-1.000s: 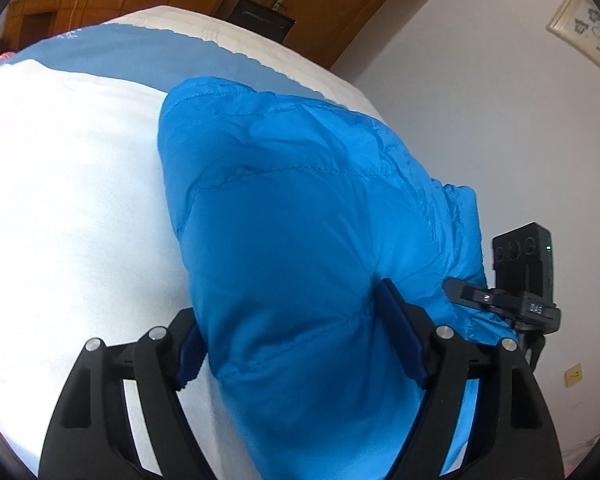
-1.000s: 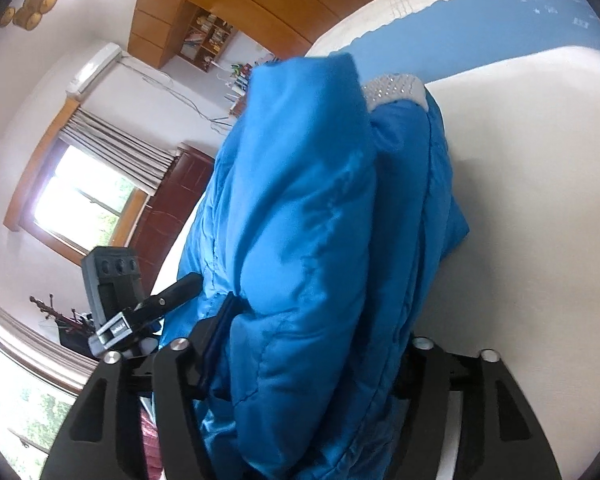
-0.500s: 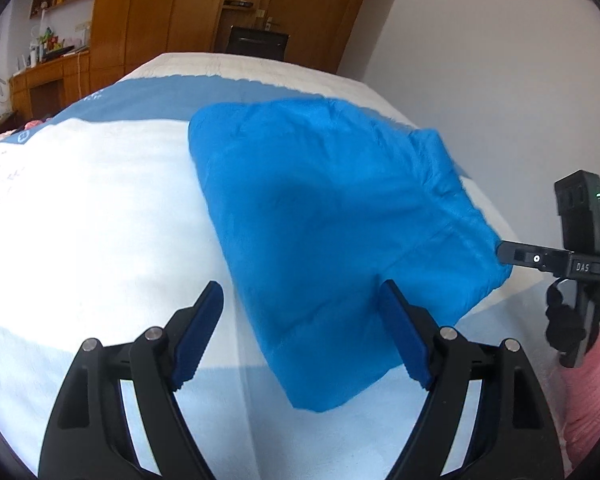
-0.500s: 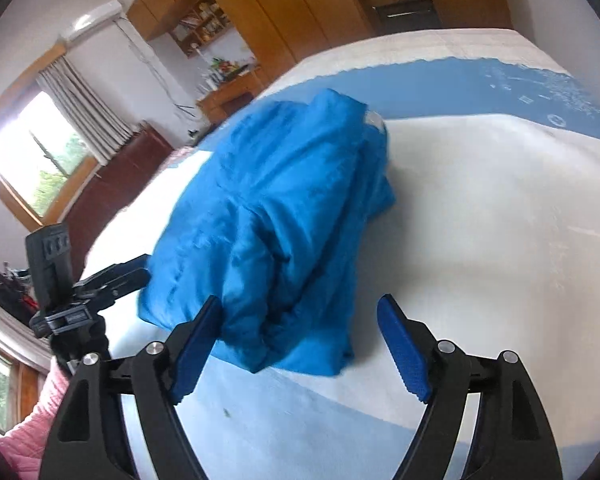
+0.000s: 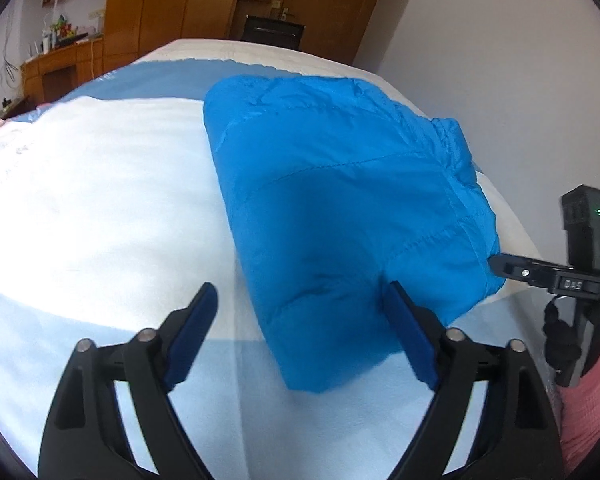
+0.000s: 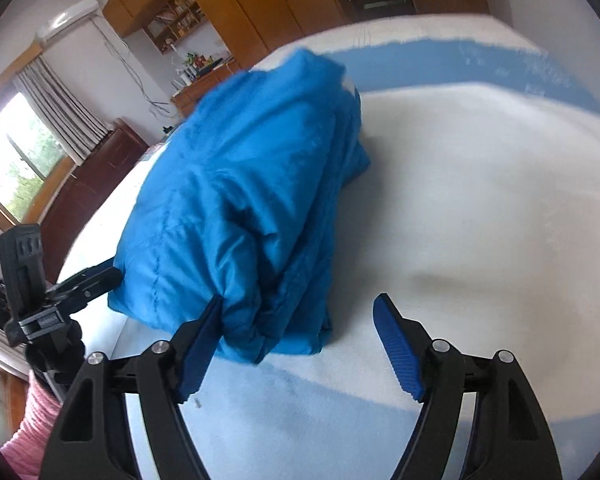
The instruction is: Fold large clothes
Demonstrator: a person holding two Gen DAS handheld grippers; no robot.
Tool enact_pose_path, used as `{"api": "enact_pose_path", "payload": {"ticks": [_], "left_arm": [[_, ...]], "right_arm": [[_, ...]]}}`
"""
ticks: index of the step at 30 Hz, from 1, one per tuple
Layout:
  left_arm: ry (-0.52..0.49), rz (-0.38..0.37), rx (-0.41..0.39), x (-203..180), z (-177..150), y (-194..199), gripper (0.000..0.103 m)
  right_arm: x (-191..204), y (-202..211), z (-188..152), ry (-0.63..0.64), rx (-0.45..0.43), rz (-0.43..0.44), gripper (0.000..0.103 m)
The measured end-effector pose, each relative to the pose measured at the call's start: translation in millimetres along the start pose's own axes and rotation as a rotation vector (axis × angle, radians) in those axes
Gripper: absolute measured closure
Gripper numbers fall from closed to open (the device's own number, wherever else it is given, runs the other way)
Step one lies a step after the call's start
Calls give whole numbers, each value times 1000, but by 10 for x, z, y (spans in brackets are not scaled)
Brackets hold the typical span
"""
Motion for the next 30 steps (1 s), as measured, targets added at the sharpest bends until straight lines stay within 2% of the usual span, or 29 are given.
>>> {"api": "enact_pose_path", "payload": {"ticks": [5,10,16,24,30], "left_arm": [[-5,87,-23,-56,-84,246,8],[-34,201,-42,-130,-218,434,6],[-1,182,-23,-184,-408,628,6],[-10,211,-29,-233,-532,834,6],[-10,215,-43,-285,-607,986,6]], "right_arm": [[291,313,-210,47,-23,-82,5],[563,419,-421,84,2,-157,4],[802,522,-634,127,-23,-186,4],[1012,636,-730,139,-34,-189,4],[1094,719,-763,153,-60,-232,4]]}}
Point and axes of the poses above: each gripper's, at about its wrist camera, not at the fingertips, and y roughly against the way its jaws point, x to its left, z to its top, the point moved 5 cm from there along -y, roughly the way its jaws point, and after that the axes turned 4 degrees about z, right-handed, at the moved point
